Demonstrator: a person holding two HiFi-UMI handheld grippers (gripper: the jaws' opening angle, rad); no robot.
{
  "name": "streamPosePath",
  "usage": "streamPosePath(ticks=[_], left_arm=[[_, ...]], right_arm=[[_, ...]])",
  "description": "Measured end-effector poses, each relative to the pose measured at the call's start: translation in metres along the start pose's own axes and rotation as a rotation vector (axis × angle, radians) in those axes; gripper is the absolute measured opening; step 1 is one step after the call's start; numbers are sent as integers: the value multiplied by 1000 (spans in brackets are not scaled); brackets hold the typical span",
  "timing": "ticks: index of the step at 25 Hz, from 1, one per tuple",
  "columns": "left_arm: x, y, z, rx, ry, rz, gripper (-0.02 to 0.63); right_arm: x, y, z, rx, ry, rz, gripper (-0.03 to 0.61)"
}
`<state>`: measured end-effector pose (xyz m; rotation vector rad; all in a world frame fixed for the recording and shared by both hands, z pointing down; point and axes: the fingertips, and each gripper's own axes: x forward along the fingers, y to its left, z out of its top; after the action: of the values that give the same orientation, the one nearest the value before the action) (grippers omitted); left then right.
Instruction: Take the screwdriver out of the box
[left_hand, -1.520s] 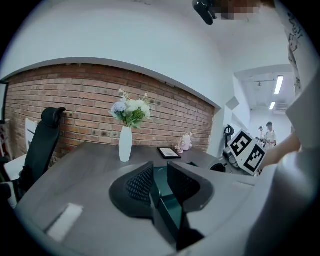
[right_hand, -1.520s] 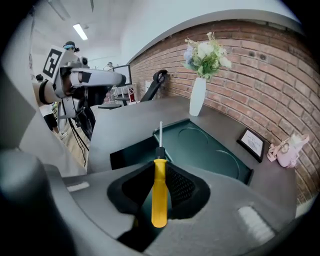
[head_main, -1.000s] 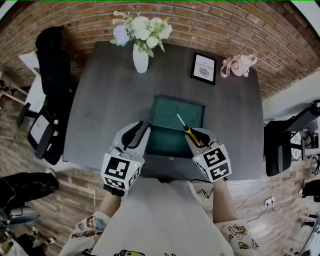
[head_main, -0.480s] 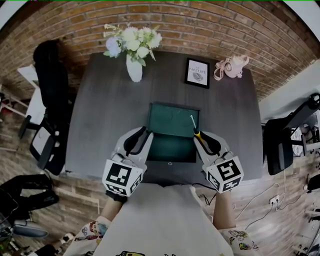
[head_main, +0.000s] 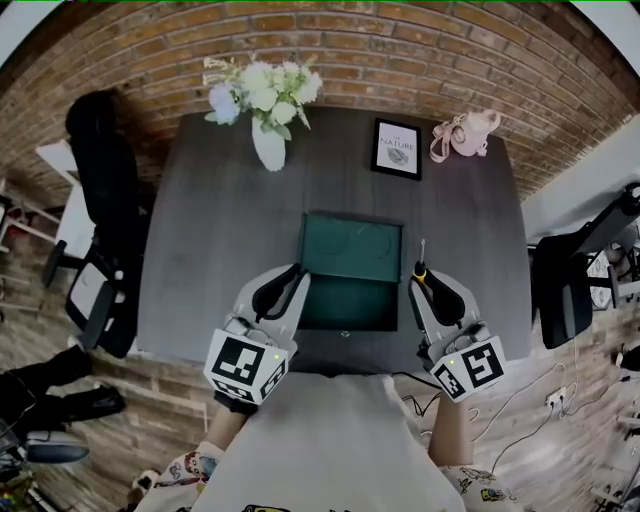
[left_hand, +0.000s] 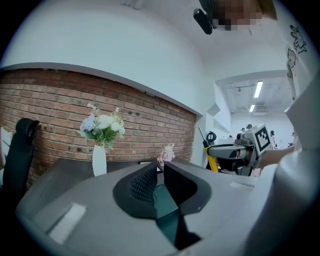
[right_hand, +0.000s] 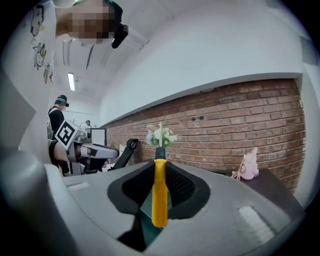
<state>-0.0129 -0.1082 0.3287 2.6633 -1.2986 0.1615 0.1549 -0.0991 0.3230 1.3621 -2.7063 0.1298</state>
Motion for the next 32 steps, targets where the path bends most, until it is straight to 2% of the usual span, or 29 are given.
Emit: streamPosePath(ticks=[6,20,32], left_arm=[[0,-2,1,-6,-8,-22,-1],[-9,3,-16,-19,13,-10,2],[-15,10,-17,-35,10,16,2]], right_arm=[[-5,4,2,-15,-21,9,74],[-5,14,-13,75,-51,8,72],[-1,16,-12,74,-37,12,72]])
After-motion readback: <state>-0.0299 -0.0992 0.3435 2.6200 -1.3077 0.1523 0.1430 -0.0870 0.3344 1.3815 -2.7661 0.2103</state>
